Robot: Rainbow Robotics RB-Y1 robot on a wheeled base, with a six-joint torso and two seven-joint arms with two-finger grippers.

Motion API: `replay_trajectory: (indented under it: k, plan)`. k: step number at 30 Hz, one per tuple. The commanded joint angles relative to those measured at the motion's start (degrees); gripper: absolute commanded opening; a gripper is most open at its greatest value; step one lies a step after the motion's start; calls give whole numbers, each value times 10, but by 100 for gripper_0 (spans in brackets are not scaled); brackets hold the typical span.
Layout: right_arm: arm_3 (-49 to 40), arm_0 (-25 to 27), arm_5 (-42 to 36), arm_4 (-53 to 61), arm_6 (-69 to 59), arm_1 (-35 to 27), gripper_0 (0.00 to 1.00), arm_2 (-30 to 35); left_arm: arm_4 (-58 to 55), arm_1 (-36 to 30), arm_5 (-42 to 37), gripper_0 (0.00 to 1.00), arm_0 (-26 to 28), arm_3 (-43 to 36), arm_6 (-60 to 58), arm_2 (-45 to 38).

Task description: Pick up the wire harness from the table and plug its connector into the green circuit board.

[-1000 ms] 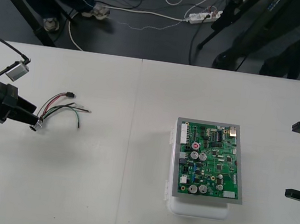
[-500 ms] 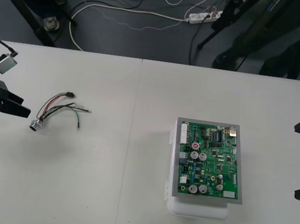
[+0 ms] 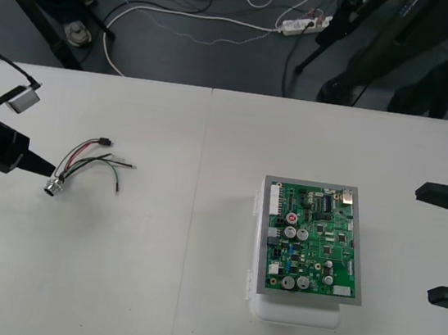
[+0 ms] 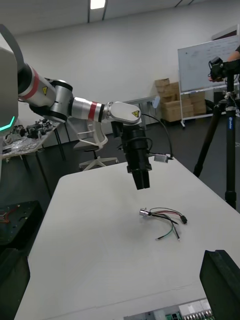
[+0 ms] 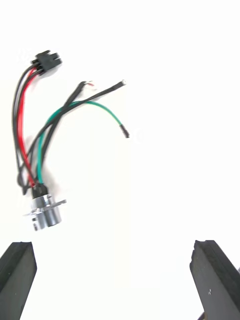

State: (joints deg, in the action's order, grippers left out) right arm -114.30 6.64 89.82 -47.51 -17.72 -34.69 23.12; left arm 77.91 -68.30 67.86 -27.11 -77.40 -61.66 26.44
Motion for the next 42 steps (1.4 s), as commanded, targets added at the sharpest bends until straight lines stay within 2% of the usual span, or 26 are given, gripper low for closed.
replay_trajectory:
  k: [1, 10, 22, 30, 35, 42]
  plan:
    - [-14, -19, 2, 7, -26, 7, 100, -40, 65, -26, -30, 90, -30, -39, -45, 5]
    - [-37, -28, 2, -26, -30, 7, 100, -44, 222, -8, -31, 90, -30, -133, -165, 5]
    - [-22, -49, 2, -26, -36, 6, 100, -41, 383, 61, -29, 91, -16, -142, -164, 5]
    - [-16, -54, 2, -27, -38, 6, 100, -41, 494, 118, 61, 91, 1, -179, -163, -42]
    - [-16, -58, 2, -28, -38, 7, 100, -41, 625, 162, 127, 90, 27, -232, -163, -59]
    - [-16, -57, 2, -28, -39, 7, 100, -41, 708, 221, 174, 91, 50, -233, -147, -77]
